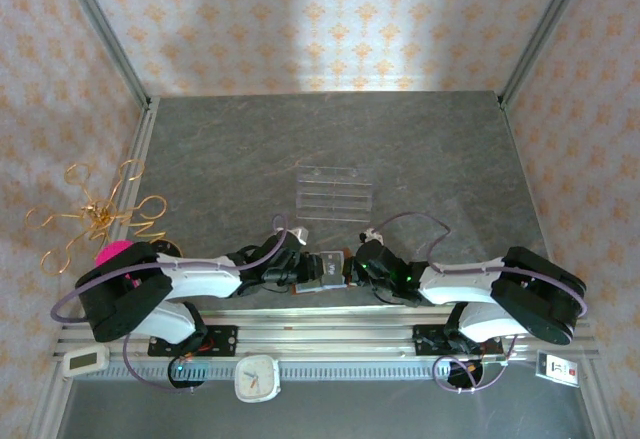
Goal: Take the credit cards out of the card holder
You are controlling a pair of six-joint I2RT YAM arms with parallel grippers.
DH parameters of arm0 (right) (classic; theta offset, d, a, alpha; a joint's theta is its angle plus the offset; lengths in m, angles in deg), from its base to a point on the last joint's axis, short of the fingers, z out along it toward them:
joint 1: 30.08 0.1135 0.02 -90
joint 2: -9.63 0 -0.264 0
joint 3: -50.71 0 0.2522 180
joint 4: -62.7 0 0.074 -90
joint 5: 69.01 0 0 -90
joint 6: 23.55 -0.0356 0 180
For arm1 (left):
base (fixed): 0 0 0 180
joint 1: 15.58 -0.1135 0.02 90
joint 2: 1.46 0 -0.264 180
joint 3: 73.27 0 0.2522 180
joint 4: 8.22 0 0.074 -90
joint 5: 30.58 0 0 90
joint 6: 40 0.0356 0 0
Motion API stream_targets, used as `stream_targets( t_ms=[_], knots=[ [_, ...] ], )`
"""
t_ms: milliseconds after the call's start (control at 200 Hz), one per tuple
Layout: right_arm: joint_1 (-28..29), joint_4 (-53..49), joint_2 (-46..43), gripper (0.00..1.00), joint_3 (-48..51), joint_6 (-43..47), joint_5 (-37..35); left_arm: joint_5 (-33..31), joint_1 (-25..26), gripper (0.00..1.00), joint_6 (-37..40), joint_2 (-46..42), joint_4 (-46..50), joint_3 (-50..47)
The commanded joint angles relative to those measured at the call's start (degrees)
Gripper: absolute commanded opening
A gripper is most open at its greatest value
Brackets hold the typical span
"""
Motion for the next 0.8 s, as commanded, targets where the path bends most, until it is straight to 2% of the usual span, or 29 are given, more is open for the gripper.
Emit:
stream_targets(
  t_ms=[0, 80, 355, 621, 796],
  knots=[
    [0.09, -3.08, 2.04, 0.02, -0.24, 0.54, 0.11, 0.07, -0.58, 0.24, 1.22, 2.04, 1.23, -0.61],
    [0.09, -2.93, 2.15, 0.01, -0.25, 0.63, 0.31, -0.25, -0.71, 0.19, 1.47, 1.93, 1.24, -0.82],
    [0.62, -2.99, 2.82, 0.0, -0.61, 0.5, 0.52, 0.51, -0.82, 0.15, 0.68, 2.72, -1.47, -2.13],
    [1.76, -2.78, 4.95, 0.0, -1.69, 0.63, 0.8, 1.29, -1.11, 0.16, 0.27, 2.43, -3.95, -2.89],
    [2.03, -3.43, 4.44, 0.0, -1.83, 0.37, 0.09, 1.04, -1.49, 0.05, 0.0, 1.82, -4.3, -3.62]
  ],
)
